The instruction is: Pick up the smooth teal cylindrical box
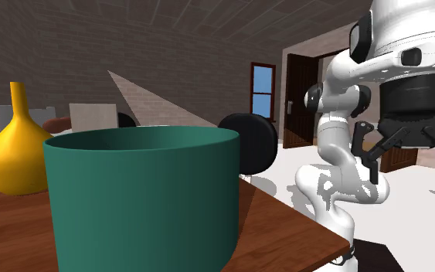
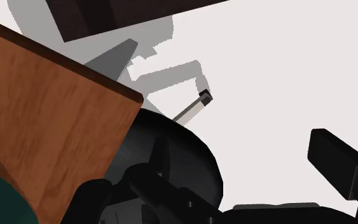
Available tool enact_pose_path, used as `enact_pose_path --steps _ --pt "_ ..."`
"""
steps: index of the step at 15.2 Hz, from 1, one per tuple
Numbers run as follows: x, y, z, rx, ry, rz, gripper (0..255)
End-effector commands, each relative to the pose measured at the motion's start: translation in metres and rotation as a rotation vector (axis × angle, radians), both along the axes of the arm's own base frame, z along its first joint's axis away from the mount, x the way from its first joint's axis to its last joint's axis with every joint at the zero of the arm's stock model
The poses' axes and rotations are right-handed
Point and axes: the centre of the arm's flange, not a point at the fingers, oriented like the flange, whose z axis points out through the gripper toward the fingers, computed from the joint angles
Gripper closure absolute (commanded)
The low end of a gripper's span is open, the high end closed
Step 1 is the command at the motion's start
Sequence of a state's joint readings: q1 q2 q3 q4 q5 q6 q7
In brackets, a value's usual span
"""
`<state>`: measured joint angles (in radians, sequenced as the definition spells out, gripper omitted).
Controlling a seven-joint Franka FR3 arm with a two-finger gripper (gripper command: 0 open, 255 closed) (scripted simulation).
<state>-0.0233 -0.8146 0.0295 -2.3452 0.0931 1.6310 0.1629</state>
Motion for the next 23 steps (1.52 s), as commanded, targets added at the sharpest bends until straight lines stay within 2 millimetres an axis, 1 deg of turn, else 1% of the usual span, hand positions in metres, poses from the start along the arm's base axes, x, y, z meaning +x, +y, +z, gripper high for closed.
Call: enact_pose_path --steps 1,15,23 --pt "0.000 0.000 0.000 0.000 0.000 0.000 0" --pt "0.037 -0.164 0.063 -0.048 0.025 0.036 0" --pt "0.061 -0.254 0.101 -0.076 0.038 0.056 0"
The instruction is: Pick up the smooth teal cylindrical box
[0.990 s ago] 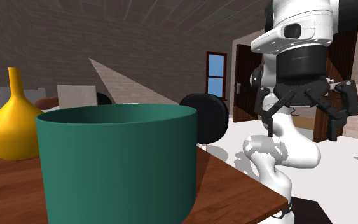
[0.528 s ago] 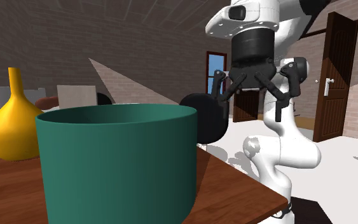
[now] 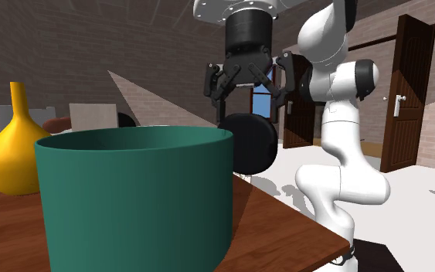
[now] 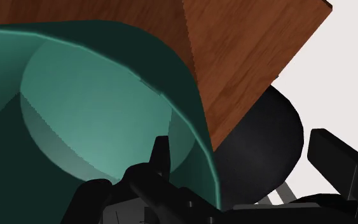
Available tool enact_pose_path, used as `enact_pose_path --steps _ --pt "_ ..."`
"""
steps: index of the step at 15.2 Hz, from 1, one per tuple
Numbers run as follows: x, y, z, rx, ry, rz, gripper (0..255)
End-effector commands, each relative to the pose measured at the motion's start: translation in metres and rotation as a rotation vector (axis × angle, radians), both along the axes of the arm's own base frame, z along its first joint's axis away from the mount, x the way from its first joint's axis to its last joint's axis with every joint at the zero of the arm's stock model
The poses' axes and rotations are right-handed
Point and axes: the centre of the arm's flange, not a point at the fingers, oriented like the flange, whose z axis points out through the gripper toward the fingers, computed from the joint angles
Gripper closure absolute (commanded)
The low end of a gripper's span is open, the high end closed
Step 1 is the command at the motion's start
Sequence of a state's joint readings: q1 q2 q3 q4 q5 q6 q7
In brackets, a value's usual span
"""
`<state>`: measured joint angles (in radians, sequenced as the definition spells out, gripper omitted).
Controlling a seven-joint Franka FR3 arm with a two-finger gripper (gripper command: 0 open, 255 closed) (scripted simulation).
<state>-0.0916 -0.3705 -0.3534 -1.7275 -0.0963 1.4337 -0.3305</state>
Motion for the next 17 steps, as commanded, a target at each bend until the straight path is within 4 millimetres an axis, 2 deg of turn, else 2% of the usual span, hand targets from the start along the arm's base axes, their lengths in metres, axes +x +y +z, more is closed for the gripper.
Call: enact_pose_path --steps 1,7,9,10,17 --pt "0.004 -0.012 0.000 -0.005 0.002 0.004 0" --pt "0.004 -0.012 -0.032 -0.005 0.002 0.004 0" --pt "0.003 -0.012 -0.035 -0.005 0.002 0.004 0" --pt "0.004 -0.011 -0.035 -0.005 0.002 0.004 255" --pt "0.004 -0.012 -0.036 -0.005 0.002 0.003 255"
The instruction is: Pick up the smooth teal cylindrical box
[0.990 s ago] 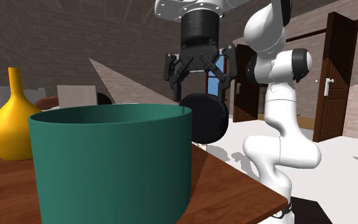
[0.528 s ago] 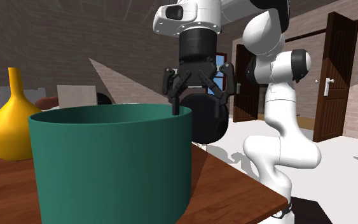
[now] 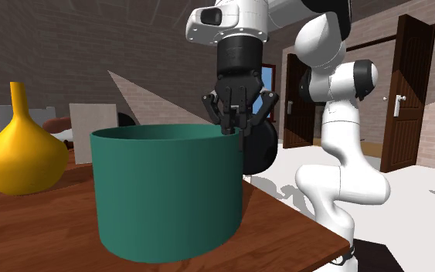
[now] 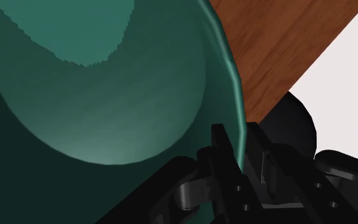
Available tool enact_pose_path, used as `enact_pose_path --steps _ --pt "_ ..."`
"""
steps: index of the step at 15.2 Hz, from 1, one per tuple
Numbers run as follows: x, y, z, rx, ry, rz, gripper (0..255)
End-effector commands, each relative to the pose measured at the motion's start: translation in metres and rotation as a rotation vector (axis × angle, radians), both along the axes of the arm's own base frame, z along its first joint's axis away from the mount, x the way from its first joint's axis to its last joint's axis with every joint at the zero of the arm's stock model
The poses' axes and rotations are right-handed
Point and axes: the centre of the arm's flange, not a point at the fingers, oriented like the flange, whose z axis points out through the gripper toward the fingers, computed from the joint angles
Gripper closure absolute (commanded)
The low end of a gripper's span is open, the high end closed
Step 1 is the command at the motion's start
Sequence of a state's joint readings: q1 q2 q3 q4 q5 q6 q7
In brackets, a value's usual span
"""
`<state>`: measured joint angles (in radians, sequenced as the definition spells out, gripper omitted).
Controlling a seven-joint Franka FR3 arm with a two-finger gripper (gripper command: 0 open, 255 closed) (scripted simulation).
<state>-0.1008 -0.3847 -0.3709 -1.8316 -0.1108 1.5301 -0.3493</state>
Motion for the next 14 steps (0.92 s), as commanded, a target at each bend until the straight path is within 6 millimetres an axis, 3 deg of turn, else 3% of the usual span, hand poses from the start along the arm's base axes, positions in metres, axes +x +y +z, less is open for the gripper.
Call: enact_pose_path --steps 1,14 --pt "0.001 0.001 -0.002 0.003 0.004 0.001 255" --pt "0.001 0.001 0.063 0.003 0.004 0.002 255"
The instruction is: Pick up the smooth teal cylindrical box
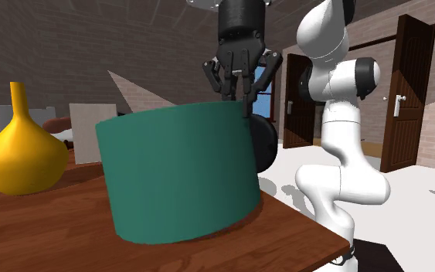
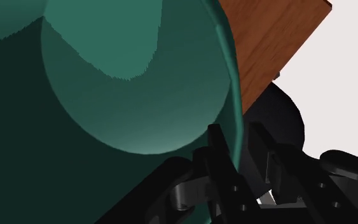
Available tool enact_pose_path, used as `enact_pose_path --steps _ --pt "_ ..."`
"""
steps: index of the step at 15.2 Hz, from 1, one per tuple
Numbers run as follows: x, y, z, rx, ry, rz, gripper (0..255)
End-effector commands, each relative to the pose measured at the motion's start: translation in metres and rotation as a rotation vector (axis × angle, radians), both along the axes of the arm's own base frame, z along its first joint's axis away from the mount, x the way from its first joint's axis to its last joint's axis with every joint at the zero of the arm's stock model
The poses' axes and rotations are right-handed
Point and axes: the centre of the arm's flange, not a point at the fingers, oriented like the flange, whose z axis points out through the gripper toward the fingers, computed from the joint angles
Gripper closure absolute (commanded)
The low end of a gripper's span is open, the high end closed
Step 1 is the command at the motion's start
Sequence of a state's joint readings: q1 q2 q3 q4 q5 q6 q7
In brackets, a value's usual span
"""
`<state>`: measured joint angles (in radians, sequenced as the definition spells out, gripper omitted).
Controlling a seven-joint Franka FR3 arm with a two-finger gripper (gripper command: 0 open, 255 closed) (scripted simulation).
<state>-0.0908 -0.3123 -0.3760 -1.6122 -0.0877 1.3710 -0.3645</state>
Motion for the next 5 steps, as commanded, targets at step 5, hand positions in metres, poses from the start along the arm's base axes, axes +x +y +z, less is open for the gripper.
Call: enact_pose_path --steps 5 --pt "0.001 -0.001 0.023 -0.002 -0.004 0.000 255"
